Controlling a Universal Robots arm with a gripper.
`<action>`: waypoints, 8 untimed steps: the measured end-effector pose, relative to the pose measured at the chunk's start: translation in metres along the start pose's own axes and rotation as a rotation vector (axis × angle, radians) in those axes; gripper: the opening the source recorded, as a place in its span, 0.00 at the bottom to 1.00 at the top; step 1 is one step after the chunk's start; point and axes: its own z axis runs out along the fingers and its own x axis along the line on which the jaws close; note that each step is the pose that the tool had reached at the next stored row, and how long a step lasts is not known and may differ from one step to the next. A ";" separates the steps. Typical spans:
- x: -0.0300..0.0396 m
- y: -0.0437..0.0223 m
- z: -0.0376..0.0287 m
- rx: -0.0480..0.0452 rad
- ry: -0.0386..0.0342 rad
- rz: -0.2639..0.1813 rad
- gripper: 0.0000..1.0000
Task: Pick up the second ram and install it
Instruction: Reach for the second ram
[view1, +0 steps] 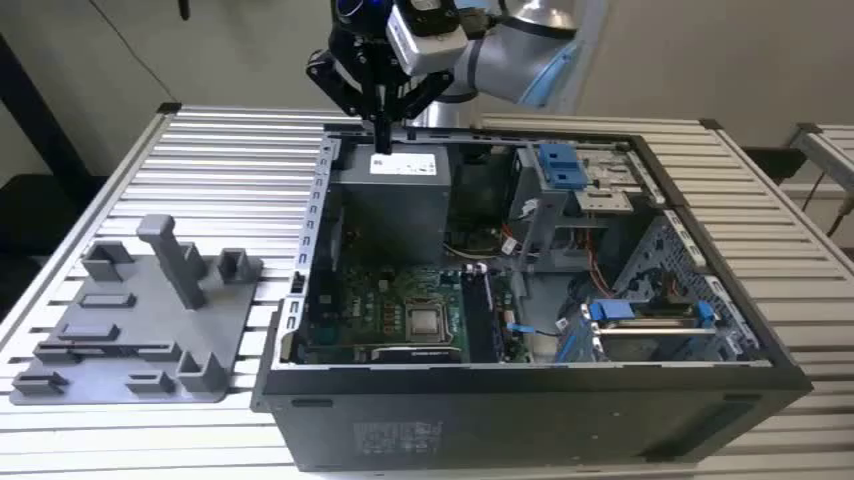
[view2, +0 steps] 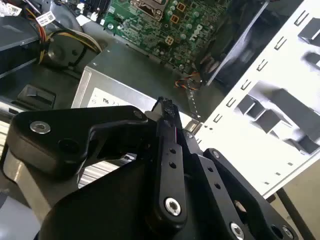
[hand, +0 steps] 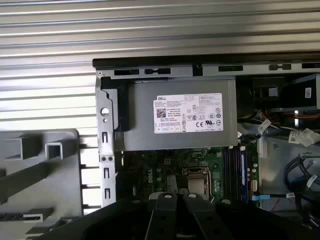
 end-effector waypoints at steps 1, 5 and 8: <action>0.0000 0.0000 0.0000 0.0000 0.0000 0.000 0.11; 0.0000 0.0000 0.0000 0.0000 -0.0001 0.000 0.11; 0.0001 0.0000 -0.0001 0.0001 0.0011 0.000 0.11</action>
